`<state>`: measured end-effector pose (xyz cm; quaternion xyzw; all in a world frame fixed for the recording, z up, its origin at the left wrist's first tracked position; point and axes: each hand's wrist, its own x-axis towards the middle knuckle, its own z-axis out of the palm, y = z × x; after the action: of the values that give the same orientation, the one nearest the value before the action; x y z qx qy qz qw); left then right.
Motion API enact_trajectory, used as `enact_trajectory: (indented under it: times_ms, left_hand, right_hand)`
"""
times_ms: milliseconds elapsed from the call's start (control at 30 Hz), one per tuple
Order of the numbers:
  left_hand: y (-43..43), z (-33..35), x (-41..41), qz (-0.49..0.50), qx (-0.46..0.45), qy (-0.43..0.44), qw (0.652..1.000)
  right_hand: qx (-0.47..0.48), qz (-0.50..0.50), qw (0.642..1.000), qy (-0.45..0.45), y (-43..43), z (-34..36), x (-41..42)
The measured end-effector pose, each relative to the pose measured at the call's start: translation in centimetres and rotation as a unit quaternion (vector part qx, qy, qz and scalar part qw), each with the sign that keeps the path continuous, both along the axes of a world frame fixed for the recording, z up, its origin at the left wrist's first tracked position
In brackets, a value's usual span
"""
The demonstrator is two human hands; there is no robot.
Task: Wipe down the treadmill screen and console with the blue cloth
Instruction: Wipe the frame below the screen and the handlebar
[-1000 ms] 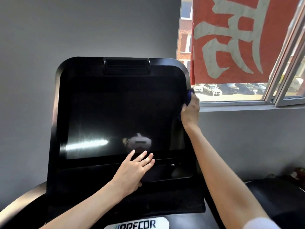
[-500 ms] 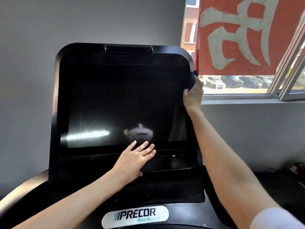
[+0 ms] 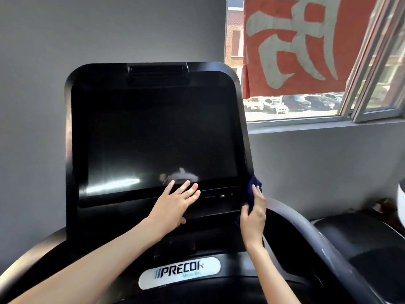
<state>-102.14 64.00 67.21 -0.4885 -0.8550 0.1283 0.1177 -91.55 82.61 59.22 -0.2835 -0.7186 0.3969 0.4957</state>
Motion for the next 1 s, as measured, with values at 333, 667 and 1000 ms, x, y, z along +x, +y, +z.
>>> enact_trajectory:
  times_ms: [333, 667, 1000]
  left_hand:
    - [-0.1, 1.4, 0.8, -0.017, -0.007, 0.036, 0.999]
    - [-8.6, -1.2, 0.4, 0.045, 0.126, 0.023, 0.991]
    - [-16.6, -1.3, -2.5, 0.244, 0.223, -0.014, 0.944]
  right_hand:
    - [0.259, 0.15, 0.93, -0.214, -4.1, -0.7, 1.7]
    - [0.17, 0.133, 0.959, -0.183, -8.1, 0.7, -2.4]
    - [0.198, 0.14, 0.953, -0.182, -9.1, 0.8, -4.7]
